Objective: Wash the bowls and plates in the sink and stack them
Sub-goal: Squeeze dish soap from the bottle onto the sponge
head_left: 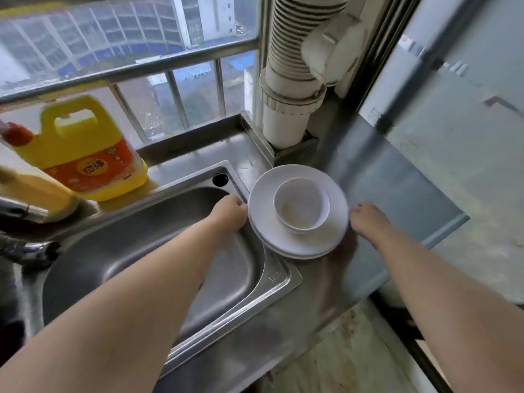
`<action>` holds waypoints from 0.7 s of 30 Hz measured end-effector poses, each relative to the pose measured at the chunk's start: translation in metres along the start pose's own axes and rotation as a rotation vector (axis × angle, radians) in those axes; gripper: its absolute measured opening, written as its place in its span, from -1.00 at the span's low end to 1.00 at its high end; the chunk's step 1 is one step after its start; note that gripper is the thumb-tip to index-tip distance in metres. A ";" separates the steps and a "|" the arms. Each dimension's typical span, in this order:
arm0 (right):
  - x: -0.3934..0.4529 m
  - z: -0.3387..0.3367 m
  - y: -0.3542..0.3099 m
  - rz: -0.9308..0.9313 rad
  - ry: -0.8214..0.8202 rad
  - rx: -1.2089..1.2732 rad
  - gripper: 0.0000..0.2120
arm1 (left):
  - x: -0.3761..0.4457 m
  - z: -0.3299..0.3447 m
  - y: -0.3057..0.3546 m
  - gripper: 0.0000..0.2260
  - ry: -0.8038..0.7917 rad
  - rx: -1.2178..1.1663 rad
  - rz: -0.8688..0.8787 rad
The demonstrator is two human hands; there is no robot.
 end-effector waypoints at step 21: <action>0.000 0.027 0.022 0.052 0.046 0.383 -0.81 | -0.018 0.039 -0.007 -0.74 0.084 -0.513 -0.278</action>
Point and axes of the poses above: each hand's wrist, its own x-axis towards the middle knuckle, its own z-axis out of the palm, y = z × x, the point moved 1 cm from there along x, towards the middle knuckle, and after that the axes turned 15 degrees about y, right-handed, at the moved point
